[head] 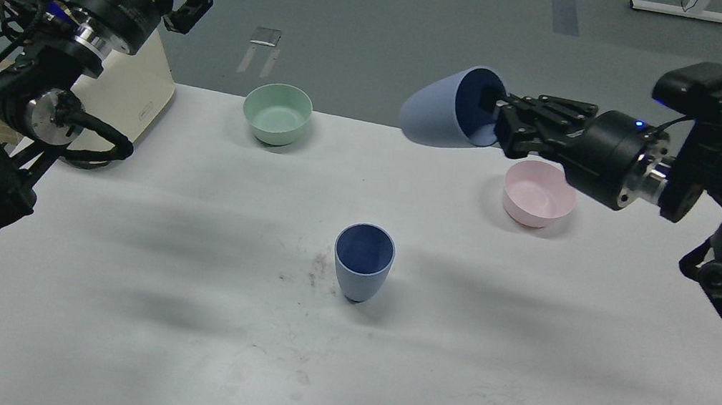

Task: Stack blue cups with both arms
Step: 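Move the held cup over the centered cup and lower it inside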

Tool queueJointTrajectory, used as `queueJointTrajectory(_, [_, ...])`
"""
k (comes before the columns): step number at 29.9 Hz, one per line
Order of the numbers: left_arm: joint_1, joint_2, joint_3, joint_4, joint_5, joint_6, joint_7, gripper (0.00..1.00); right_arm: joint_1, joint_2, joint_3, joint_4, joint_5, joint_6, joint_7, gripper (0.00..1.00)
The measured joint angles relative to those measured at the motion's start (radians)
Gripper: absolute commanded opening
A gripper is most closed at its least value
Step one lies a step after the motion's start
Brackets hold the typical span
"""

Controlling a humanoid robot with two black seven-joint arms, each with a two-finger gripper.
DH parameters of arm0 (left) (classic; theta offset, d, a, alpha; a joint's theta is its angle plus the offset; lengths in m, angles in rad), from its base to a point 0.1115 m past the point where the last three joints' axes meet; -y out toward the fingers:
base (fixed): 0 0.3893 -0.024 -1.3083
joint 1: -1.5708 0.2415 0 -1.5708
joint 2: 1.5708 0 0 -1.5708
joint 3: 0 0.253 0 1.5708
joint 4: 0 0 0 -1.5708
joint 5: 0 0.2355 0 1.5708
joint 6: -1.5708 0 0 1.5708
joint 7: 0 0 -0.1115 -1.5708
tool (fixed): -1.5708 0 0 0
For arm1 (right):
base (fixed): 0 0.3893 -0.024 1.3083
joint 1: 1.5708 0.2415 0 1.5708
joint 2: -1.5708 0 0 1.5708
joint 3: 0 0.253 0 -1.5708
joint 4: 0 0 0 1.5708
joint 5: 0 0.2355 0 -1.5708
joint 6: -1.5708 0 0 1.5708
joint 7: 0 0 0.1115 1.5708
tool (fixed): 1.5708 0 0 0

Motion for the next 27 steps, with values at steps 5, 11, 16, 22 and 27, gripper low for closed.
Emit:
queueJointTrajectory(5, [0.000,0.002,-0.009,-0.005,0.000,0.000,-0.001,0.98,0.069,0.059,-0.108,-0.009,0.000,0.000,-0.007,0.00])
queueJointTrajectory(11, [0.000,-0.005,-0.011,-0.006,-0.001,0.001,-0.001,0.98,0.103,0.083,-0.185,-0.005,-0.001,0.000,-0.009,0.00])
queueJointTrajectory(16, [0.000,-0.006,-0.010,-0.006,-0.001,0.001,0.000,0.98,0.102,0.021,-0.222,-0.004,-0.003,0.000,-0.027,0.00])
queueJointTrajectory(22, [0.000,-0.013,-0.006,-0.005,0.001,0.000,0.001,0.98,0.076,-0.002,-0.250,-0.002,-0.005,0.000,-0.031,0.00])
queueJointTrajectory(27, [0.000,-0.013,-0.004,-0.005,0.001,0.000,0.001,0.98,0.065,0.003,-0.257,-0.006,-0.007,0.000,-0.041,0.00])
